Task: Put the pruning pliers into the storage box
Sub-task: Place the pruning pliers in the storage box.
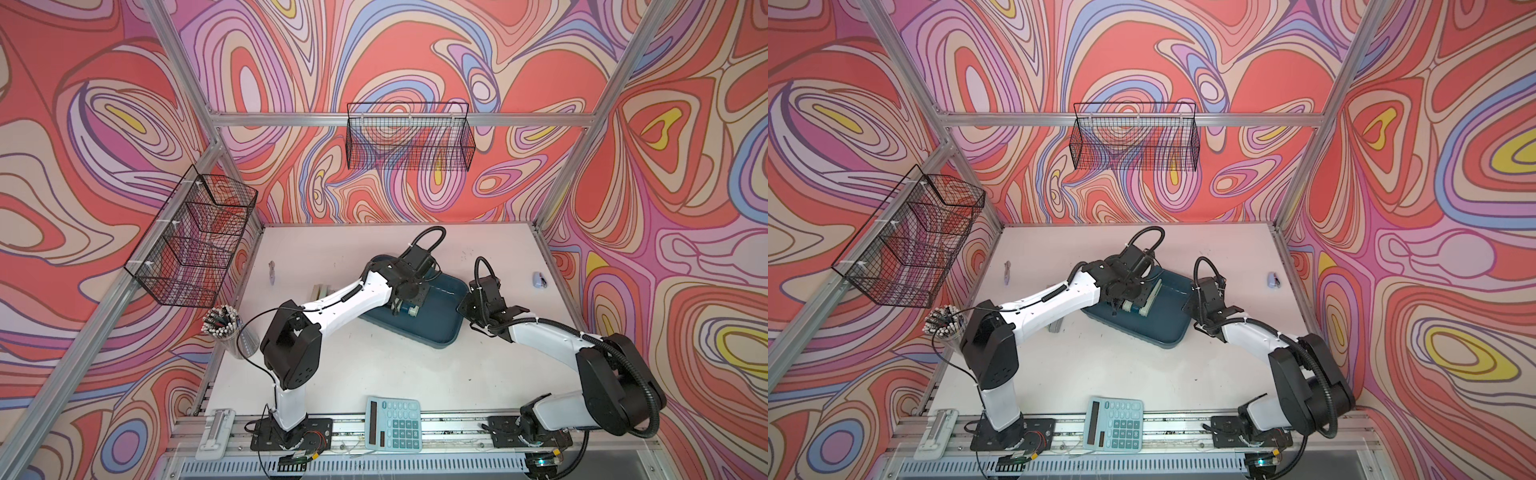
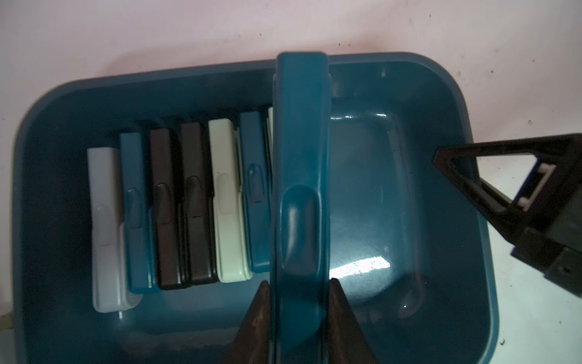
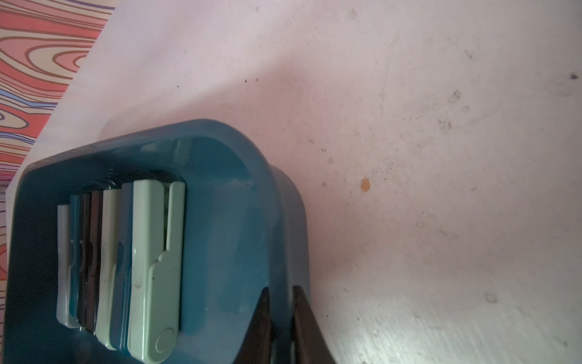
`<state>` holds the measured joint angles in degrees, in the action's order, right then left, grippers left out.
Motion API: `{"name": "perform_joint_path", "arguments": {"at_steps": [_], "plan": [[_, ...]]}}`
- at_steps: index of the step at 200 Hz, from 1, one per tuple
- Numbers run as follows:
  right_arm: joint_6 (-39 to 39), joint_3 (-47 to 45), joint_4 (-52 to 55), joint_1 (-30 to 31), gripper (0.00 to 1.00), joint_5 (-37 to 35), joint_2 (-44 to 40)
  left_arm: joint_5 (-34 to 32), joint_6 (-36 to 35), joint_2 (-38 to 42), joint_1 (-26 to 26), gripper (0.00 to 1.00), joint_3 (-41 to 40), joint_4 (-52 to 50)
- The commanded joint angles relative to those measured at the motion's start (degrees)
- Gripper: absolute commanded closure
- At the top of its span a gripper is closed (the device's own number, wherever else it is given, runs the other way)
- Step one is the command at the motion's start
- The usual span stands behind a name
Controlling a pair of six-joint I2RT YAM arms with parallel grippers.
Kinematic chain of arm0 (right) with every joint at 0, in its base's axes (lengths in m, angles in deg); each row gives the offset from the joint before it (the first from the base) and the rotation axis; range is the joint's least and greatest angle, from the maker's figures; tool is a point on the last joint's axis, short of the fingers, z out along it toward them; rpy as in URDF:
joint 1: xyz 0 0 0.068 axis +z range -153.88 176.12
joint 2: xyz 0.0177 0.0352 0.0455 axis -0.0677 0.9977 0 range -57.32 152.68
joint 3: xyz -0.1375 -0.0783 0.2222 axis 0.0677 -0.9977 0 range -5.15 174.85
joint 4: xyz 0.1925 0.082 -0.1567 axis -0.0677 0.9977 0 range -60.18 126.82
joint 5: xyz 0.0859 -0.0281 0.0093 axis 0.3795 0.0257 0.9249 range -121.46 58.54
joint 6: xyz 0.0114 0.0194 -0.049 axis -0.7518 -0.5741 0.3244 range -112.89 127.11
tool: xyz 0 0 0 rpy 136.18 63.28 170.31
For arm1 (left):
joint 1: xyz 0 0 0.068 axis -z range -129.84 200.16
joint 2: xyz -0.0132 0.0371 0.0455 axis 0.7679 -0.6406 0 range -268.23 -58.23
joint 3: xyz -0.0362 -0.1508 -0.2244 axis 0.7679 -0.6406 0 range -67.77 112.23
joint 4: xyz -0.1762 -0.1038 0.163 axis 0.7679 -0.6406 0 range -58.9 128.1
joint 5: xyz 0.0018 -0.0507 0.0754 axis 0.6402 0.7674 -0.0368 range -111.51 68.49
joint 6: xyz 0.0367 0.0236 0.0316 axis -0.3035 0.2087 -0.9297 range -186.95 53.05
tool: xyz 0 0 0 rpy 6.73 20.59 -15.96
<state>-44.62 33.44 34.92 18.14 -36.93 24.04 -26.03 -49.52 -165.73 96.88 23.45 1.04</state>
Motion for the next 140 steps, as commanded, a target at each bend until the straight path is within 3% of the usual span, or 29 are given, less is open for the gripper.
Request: {"name": "perform_joint_path", "arguments": {"at_steps": [1, 69, 140], "plan": [[-3.0, -1.35, -4.12, 0.5, 0.88, 0.29, -2.26, -0.84, 3.57, -0.94, 1.34, 0.96, 3.49, -1.33], [-3.16, -1.24, -4.31, 0.5, 0.87, 0.27, -2.78, -3.02, 7.65, -7.31, 2.75, 0.94, 5.68, -1.41], [-3.12, -1.33, -5.01, 0.46, 0.87, 0.11, -2.46, -4.18, 7.09, -12.69, 4.32, 0.94, 9.75, -2.46]]}}
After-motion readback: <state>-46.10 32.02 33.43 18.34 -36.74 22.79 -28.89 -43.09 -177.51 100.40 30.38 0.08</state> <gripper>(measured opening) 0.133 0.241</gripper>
